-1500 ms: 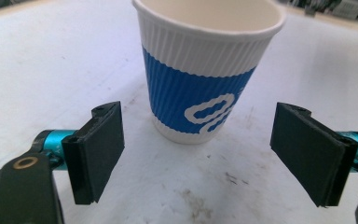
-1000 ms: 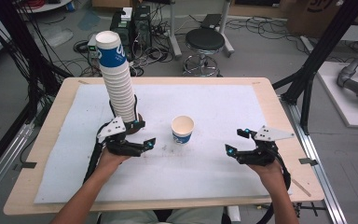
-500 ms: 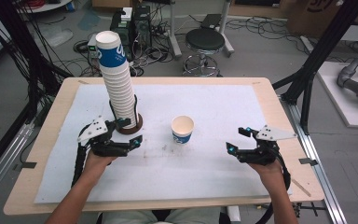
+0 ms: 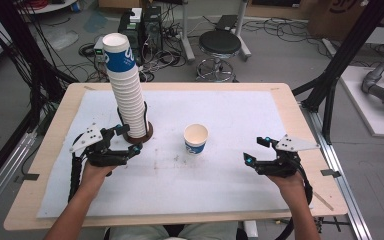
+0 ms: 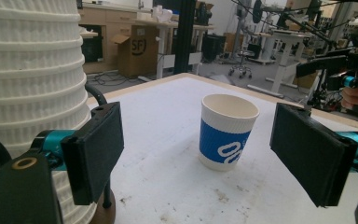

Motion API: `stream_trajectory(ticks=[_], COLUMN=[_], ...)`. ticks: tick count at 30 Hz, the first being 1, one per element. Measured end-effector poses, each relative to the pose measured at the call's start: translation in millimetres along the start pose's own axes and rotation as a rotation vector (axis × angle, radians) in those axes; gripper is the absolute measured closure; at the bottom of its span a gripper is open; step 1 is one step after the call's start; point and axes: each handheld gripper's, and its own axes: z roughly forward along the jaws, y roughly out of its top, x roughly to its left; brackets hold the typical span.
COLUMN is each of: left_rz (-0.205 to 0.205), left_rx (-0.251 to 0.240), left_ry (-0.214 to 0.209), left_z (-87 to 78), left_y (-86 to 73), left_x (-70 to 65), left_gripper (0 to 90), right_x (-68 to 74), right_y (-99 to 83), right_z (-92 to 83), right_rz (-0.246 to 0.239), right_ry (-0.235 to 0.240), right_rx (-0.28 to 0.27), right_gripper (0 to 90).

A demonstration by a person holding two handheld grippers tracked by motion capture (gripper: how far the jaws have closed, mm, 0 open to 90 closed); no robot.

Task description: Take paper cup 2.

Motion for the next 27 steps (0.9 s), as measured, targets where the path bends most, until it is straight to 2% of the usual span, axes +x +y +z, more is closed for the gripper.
stream_trajectory(ticks=[5,7,14,19,23,27], left_rz=[0.002,-0.011,-0.022,-0.011,0.019,0.025], left_rx=[-0.013,-0.024,-0.005,-0.002,0.019,0.011], left_ry=[0.007,0.012,0.029,0.042,0.027,0.009], left_z=[-4.8,-7.4,-17.0,-24.3,-26.6,-28.4], left_y=[5.6,7.5,18.2,35.4,53.4,75.4], left_x=[1.9,2.1,6.4,9.6,11.4,13.7], left_gripper=[17.4,17.4,16.9,16.6,16.6,16.6], right_x=[-0.6,-0.7,-0.7,-0.8,-0.2,0.8], right_y=[-0.9,-2.5,-3.6,-3.9,-2.6,-1.9], right_z=[0.7,0.3,-1.4,0.1,2.0,1.6], right_rz=[0.000,0.004,0.011,0.005,0.007,0.003], right_ry=[0.009,0.014,0.023,0.024,0.026,0.024], right_rx=[0.006,0.010,0.010,0.015,0.019,0.022], right_gripper=[21.3,21.3,21.3,21.3,21.3,21.3])
